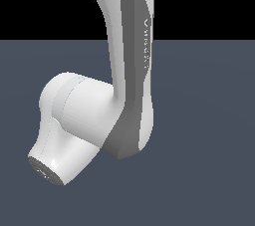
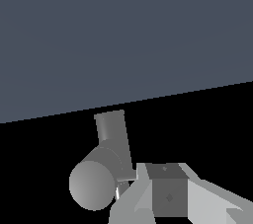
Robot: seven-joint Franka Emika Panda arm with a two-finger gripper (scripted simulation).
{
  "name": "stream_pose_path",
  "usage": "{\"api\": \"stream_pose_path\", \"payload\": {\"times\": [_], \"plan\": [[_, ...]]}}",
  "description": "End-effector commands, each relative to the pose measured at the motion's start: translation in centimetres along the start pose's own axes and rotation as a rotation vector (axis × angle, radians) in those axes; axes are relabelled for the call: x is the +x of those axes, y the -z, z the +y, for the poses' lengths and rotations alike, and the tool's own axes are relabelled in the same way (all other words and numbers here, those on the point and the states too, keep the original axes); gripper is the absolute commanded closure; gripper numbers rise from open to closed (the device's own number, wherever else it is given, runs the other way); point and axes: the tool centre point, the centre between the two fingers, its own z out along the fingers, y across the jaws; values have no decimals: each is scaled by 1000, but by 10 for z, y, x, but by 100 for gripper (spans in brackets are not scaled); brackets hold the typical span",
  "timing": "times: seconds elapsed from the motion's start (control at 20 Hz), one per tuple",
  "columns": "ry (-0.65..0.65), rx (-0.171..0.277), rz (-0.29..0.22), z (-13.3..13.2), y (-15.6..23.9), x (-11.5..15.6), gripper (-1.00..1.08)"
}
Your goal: Turn on the faucet by rotating a designated handle.
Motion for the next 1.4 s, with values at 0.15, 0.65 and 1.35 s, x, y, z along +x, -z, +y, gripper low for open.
{"api": "stream_pose_path", "payload": {"times": [0.15, 0.65, 1.35], "plan": [[80, -74, -15, -5, -14, 13, 108], [162, -150, -30, -10, -30, 24, 108], [172, -158, -32, 0, -31, 8, 108]]}}
